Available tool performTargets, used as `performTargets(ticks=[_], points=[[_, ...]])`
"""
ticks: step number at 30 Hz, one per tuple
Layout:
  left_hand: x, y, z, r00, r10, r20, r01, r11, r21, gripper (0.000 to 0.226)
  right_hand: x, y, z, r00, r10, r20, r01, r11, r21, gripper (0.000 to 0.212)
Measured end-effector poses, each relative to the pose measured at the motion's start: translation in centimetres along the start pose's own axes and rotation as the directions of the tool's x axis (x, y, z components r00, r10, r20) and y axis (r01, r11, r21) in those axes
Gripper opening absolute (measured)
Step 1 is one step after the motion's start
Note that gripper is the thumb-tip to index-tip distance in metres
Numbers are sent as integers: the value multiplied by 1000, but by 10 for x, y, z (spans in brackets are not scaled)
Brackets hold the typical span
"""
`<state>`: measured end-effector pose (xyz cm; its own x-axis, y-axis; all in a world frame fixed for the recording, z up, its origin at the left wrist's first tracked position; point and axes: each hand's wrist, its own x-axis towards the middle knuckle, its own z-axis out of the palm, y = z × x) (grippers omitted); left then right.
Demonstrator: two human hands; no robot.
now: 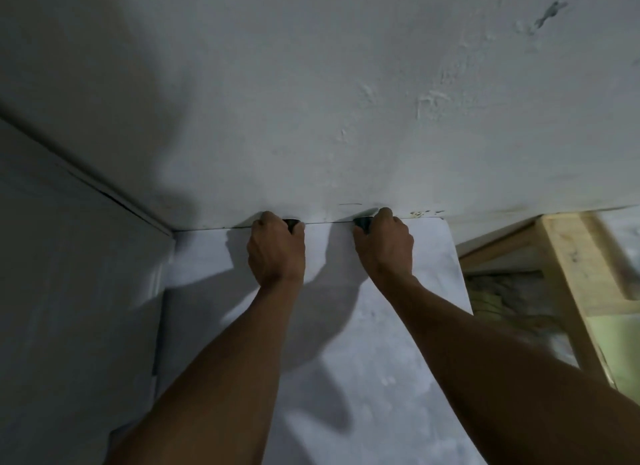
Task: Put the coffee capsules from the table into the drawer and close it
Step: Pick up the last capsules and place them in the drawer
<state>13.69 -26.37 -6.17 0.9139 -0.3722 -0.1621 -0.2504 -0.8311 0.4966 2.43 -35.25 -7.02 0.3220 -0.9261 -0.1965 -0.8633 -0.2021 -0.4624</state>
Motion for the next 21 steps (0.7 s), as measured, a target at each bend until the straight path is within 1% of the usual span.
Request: performTargets(ticks=[4,9,12,13,15,17,19,21], points=[[10,-1,13,999,-39,-7,38,999,-36,35,6,-1,11,999,-2,-49,3,1000,18,21],[9,0,14,996,-87,-24,84,992,-99,33,4,-1,12,996,28,-80,-22,997,71,17],[-2,1,3,996,-90,-27,83,978,-189,29,-6,1,7,996,12,-83,-2,994,112,19],[-8,0,-1,996,-84,-20,78,972,-221,29,-10,1,5,996,-2,-91,14,991,130,21],[-21,-5,-8,999,-51,-2,49,972,-230,35,-22,3,-1,993,-43,-113,59,988,141,27],[-34,-11,-15,1000,24,13,-21,976,-217,38,-35,4,-9,988,-89,-125,106,984,142,30],[-48,-15,-25,995,96,20,-90,975,-203,24,-46,5,-17,988,-104,-118,121,982,146,21],[-64,-17,-37,992,126,10,-121,971,-207,19,-59,6,-26,988,-116,-103,131,979,153,15]])
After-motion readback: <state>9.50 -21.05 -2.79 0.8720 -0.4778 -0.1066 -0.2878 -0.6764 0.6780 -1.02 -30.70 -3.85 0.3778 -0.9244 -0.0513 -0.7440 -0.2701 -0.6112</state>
